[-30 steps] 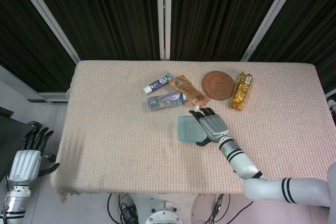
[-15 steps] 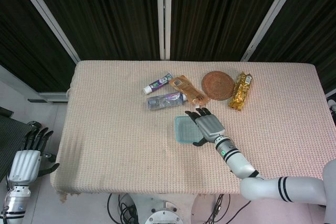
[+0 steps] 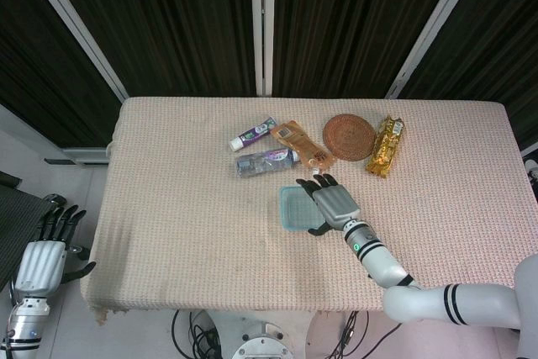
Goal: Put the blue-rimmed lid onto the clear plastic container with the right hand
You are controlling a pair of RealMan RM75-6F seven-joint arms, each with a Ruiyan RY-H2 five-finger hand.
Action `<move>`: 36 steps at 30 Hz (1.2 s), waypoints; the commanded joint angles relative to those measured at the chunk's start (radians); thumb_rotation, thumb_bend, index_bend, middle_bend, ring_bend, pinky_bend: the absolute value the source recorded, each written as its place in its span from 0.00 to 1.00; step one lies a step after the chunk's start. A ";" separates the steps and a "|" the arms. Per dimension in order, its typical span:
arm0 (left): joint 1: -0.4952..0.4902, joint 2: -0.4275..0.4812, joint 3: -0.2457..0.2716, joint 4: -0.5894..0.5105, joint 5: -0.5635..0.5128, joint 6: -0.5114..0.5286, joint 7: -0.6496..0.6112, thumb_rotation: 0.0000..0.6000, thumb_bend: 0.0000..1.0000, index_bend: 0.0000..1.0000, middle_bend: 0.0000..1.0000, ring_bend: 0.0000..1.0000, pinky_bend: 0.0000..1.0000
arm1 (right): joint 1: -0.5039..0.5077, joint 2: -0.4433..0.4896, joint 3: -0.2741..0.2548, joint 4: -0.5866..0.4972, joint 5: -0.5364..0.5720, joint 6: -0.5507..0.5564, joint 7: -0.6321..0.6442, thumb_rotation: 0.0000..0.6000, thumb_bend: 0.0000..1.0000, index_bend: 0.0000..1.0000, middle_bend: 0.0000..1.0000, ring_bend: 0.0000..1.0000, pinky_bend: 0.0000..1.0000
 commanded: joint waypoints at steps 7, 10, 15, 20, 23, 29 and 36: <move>0.000 0.001 0.000 -0.002 -0.003 -0.001 0.001 1.00 0.00 0.11 0.05 0.00 0.00 | -0.006 -0.002 -0.001 0.003 -0.018 0.002 0.006 1.00 0.05 0.00 0.08 0.00 0.00; 0.000 0.001 0.000 -0.002 -0.003 -0.002 0.002 1.00 0.00 0.11 0.05 0.00 0.00 | -0.008 -0.002 -0.002 0.004 -0.020 0.002 0.007 1.00 0.04 0.00 0.07 0.00 0.00; -0.002 0.001 -0.001 -0.003 -0.002 -0.003 0.002 1.00 0.00 0.11 0.05 0.00 0.00 | -0.017 0.005 -0.004 -0.003 -0.034 0.013 0.010 1.00 0.04 0.00 0.05 0.00 0.00; -0.003 0.002 -0.002 -0.005 -0.001 -0.002 0.005 1.00 0.00 0.11 0.05 0.00 0.00 | -0.024 0.021 -0.004 -0.015 -0.046 0.022 0.009 1.00 0.04 0.00 0.04 0.00 0.00; -0.003 0.004 -0.003 -0.009 -0.003 -0.001 0.007 1.00 0.00 0.11 0.05 0.00 0.00 | -0.037 0.035 -0.010 -0.036 -0.076 0.047 0.006 1.00 0.04 0.00 0.03 0.00 0.00; -0.002 0.004 -0.001 -0.013 -0.004 -0.002 0.012 1.00 0.00 0.11 0.05 0.00 0.00 | -0.089 0.080 -0.042 -0.096 -0.158 0.109 0.010 1.00 0.04 0.00 0.13 0.00 0.00; -0.004 0.002 0.000 -0.017 0.000 -0.004 0.019 1.00 0.00 0.11 0.05 0.00 0.00 | -0.115 0.079 -0.055 -0.080 -0.174 0.099 0.020 1.00 0.04 0.00 0.17 0.00 0.00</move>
